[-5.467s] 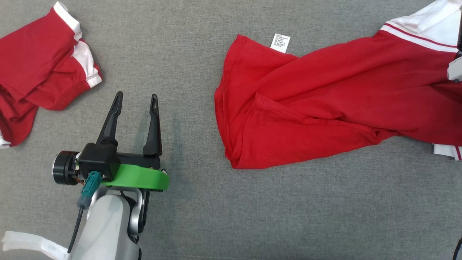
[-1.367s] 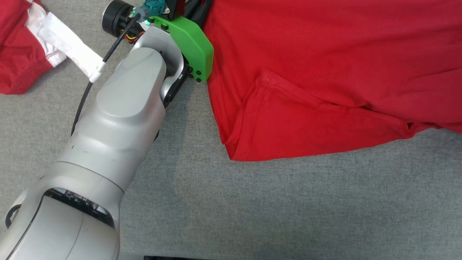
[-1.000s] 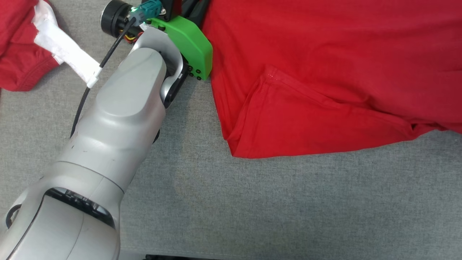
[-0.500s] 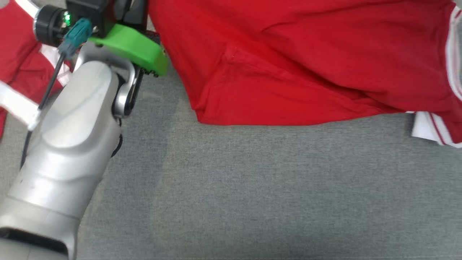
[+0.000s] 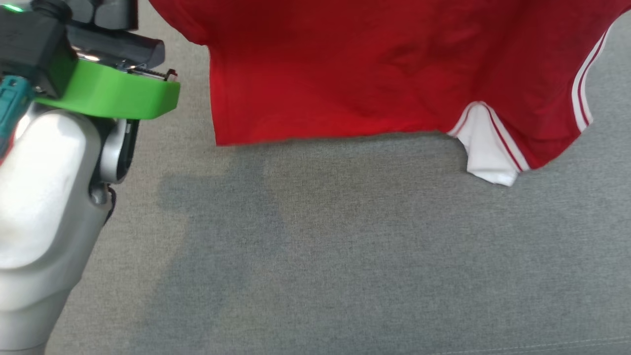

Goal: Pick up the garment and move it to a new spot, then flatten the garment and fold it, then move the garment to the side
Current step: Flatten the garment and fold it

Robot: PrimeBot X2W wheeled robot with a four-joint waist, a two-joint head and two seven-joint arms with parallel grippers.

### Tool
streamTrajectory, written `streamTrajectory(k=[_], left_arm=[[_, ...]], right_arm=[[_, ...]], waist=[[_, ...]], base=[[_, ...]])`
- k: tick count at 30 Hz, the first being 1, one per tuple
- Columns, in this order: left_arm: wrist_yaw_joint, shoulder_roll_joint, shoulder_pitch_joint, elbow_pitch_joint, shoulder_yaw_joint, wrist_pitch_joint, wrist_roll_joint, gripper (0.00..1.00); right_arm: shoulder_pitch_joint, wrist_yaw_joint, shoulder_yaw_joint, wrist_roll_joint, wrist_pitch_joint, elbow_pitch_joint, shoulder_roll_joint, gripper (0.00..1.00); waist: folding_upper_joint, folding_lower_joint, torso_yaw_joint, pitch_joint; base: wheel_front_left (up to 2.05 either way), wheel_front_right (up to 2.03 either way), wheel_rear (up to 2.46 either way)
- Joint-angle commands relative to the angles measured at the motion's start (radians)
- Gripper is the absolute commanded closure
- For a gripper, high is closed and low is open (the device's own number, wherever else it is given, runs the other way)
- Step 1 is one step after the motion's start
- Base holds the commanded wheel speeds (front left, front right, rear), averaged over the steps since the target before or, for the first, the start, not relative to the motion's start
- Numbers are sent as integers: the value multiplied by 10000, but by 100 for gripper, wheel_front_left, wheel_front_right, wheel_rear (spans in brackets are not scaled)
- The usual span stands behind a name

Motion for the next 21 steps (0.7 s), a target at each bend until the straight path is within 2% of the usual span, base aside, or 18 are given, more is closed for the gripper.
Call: streamTrajectory(k=[1, 7, 12, 16, 21], left_arm=[[159, 227, 166, -286, 106, 118, 74, 100], [634, 917, -5, -2154, 389, 955, 433, 100], [989, 1312, -17, -3208, 593, 1649, 543, 100], [872, 1313, -225, -3140, 693, 1923, 231, 100], [293, 844, -819, -1684, 645, 1876, -488, 100]], right_arm=[[141, -21, -239, -25, 182, -309, -44, 100], [8, -21, -1387, -390, 1385, -1960, -102, 100], [-245, -21, -1848, -540, 2212, -2603, -66, 100], [-558, -21, -1789, -556, 2551, -2435, 34, 100], [-1471, -21, -1118, -399, 2537, -1310, 174, 100]], waist=[[0, 0, -217, -628], [0, 0, -332, -1177], [0, 0, -416, -1253], [0, 0, -443, -1064], [0, 0, -404, -552]], base=[[0, 0, 0], [0, 0, 0], [0, 0, 0], [0, 0, 0], [0, 0, 0]])
